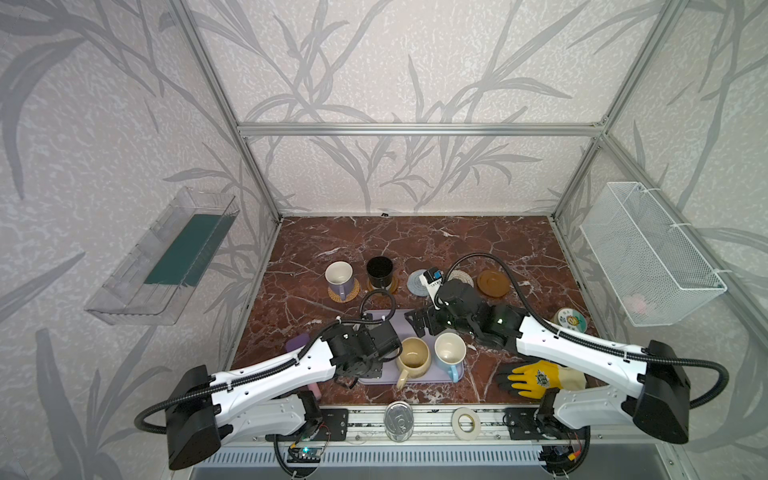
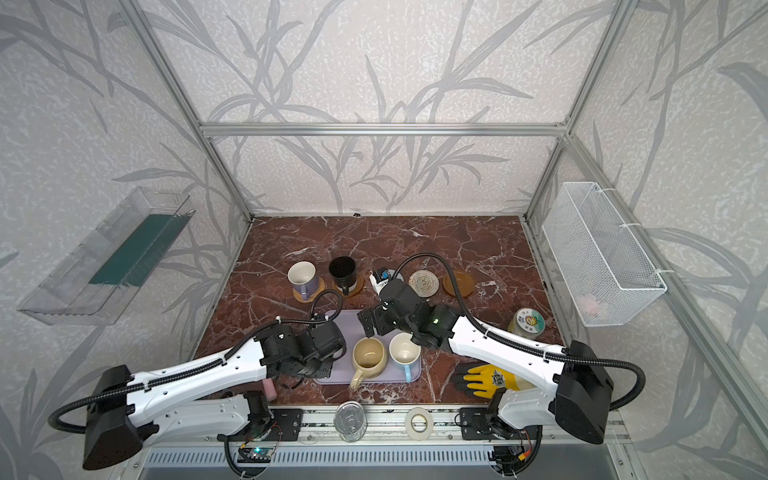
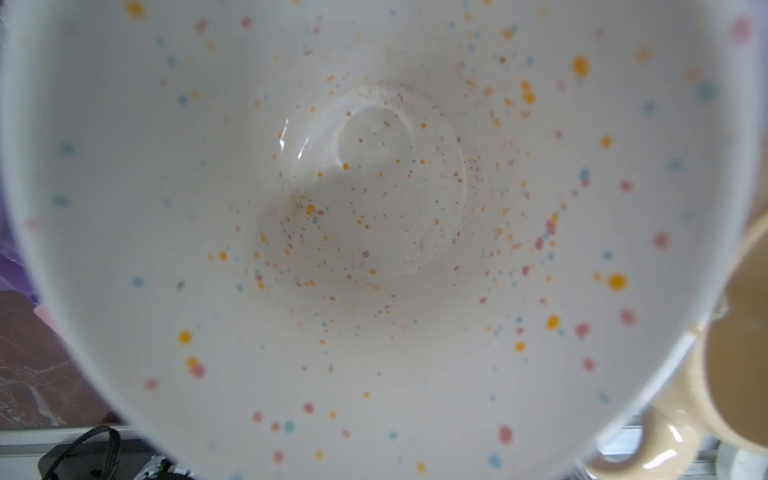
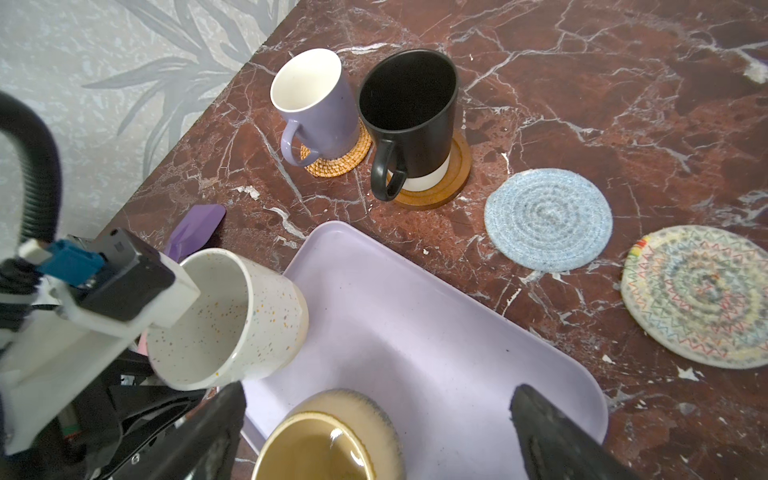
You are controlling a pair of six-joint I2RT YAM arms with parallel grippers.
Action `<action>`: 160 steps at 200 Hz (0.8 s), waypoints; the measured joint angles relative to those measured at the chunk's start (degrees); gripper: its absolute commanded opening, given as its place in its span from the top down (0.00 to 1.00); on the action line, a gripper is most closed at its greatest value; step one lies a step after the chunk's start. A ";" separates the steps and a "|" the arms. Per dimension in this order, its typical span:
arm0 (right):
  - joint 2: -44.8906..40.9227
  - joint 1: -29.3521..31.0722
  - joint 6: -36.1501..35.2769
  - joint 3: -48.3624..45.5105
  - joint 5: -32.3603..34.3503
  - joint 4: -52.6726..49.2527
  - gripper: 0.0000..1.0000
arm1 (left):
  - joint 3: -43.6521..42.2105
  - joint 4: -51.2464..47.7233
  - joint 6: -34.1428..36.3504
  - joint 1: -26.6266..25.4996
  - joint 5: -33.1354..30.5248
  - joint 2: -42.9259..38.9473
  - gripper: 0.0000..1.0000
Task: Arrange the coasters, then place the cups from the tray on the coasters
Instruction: 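Lift white speckled mug with left gripper and carry it toward coasters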
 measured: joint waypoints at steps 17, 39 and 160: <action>-0.24 0.00 -0.57 -0.07 1.22 -0.22 0.01 | 1.70 -0.74 0.87 1.90 -0.22 -0.92 1.00; -2.12 0.00 -1.40 -1.09 2.45 0.28 0.01 | 4.48 -1.73 2.45 3.89 -1.25 -1.05 1.00; -5.53 -8.41 -0.07 0.24 -3.85 -0.98 0.01 | 25.83 -4.90 13.49 8.76 -4.57 6.82 1.00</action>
